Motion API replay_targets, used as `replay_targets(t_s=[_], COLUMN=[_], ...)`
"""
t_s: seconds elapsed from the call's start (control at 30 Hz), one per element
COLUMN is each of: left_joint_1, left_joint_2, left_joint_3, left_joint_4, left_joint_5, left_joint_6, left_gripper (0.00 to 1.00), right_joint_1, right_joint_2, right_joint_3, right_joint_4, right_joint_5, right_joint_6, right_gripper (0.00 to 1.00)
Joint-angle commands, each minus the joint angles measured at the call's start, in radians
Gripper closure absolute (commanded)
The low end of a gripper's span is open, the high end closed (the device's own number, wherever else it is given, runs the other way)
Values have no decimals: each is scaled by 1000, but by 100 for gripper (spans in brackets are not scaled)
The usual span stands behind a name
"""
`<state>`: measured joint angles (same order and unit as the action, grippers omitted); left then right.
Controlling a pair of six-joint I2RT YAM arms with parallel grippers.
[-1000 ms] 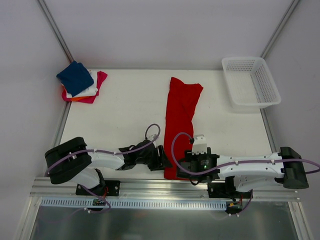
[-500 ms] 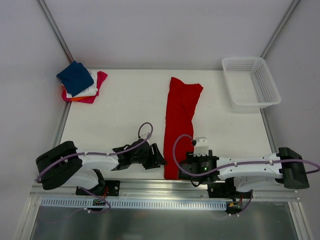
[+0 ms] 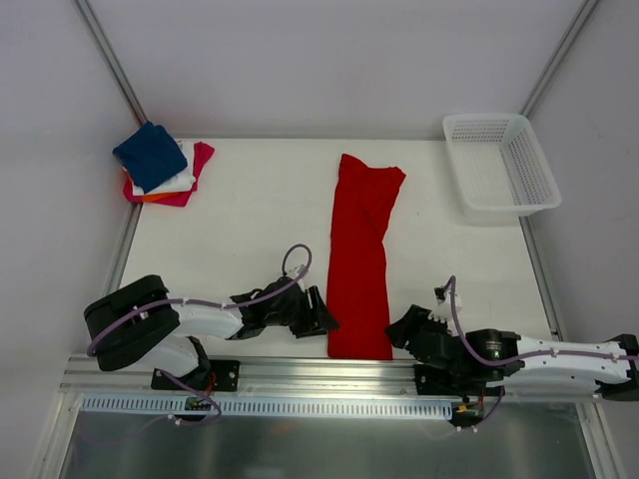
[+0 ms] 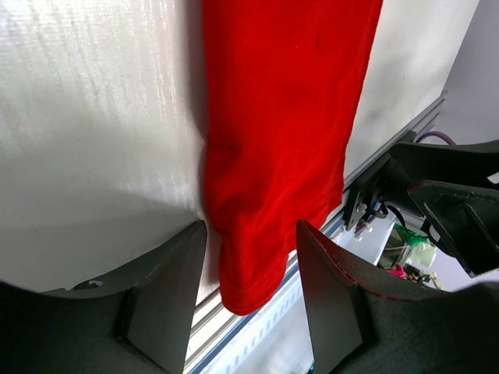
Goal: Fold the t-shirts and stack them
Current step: Fold the tshirt
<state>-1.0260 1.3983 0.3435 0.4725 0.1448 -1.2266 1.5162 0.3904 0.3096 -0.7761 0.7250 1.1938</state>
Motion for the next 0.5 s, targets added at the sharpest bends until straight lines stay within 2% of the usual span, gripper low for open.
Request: replay_targets(t_s=[0.0, 0.17, 0.47], left_joint_1=[3, 1, -19], left_joint_2=[53, 67, 103], left_joint_3=[-24, -31, -57], left_joint_4=[-103, -91, -41], left_joint_5=[-16, -11, -1], left_joint_6=[24, 16, -20], left_gripper=[48, 49, 50], right_joint_1=[4, 4, 4], right_joint_2=[-108, -113, -188], right_joint_3=[-46, -61, -150], right_joint_4=[15, 5, 90], right_joint_5=[22, -18, -81], right_joint_6=[41, 79, 141], right_gripper=[39, 39, 40])
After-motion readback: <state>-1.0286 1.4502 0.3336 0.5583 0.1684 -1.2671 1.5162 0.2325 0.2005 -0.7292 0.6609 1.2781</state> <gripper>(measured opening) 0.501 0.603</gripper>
